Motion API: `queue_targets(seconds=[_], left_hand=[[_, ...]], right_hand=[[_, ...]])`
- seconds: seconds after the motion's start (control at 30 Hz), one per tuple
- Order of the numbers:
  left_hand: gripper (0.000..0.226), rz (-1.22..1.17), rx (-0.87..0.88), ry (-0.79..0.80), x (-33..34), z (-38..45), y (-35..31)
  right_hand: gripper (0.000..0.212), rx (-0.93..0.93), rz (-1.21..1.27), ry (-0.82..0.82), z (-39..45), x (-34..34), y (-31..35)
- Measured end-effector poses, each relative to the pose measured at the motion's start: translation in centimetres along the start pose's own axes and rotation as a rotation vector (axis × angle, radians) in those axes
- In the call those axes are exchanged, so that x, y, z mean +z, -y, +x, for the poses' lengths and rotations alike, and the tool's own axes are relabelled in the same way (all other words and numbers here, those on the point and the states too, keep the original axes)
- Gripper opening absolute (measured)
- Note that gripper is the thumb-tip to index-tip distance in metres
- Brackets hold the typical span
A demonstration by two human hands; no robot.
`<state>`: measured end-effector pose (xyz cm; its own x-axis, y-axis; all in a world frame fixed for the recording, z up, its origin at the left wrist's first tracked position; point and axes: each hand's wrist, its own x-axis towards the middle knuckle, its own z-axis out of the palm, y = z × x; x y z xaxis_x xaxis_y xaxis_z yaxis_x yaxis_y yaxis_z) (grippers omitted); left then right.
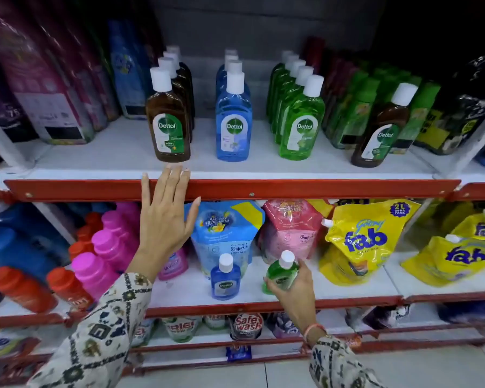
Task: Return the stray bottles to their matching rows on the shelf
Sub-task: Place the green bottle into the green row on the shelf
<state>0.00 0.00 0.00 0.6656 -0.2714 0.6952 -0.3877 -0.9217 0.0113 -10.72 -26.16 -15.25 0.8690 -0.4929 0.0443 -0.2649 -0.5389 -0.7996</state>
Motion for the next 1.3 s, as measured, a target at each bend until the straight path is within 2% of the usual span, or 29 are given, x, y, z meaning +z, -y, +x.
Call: queue_targets(seconds=[0.13,0.27,0.43,0.7,0.9,1.07,1.3], left_hand=[[0.053,0.003,-0.035,-0.026,0.0,0.1,-0.4],[0.052,-0.003,-0.033,-0.040,0.1,0.2,-0.3],[0.051,-0.001,-0.034,-0.057,0.1,0.2,-0.4],[0.051,-0.017,-0.063,-0.063,0.2,0.3,-0.7],[0.054,-0.026,-0.073,-0.055,0.3,0.3,-0.7],[0.055,-0.026,-0.060,-0.069,0.5,0.3,-0.5],[0.055,-0.017,-0.048,-0.091,0.7,0.1,-0.3]], right_hand=[[0.081,0.161,0.108,0.002,-0.1,1.1,0.0],[0.068,0.150,0.078,-0.066,0.2,1.2,0.3],[0.067,-0.001,0.097,-0.122,-0.6,-2.0,3.3],[0.079,-0.332,0.219,-0.220,0.9,-10.2,13.3],[0.056,-0.497,0.306,-0.333,3.1,-14.1,20.1],[0.067,-0.455,0.280,-0.379,6.7,-14.6,22.8],[0.059,-0.327,0.181,-0.406,10.4,-14.1,23.2]])
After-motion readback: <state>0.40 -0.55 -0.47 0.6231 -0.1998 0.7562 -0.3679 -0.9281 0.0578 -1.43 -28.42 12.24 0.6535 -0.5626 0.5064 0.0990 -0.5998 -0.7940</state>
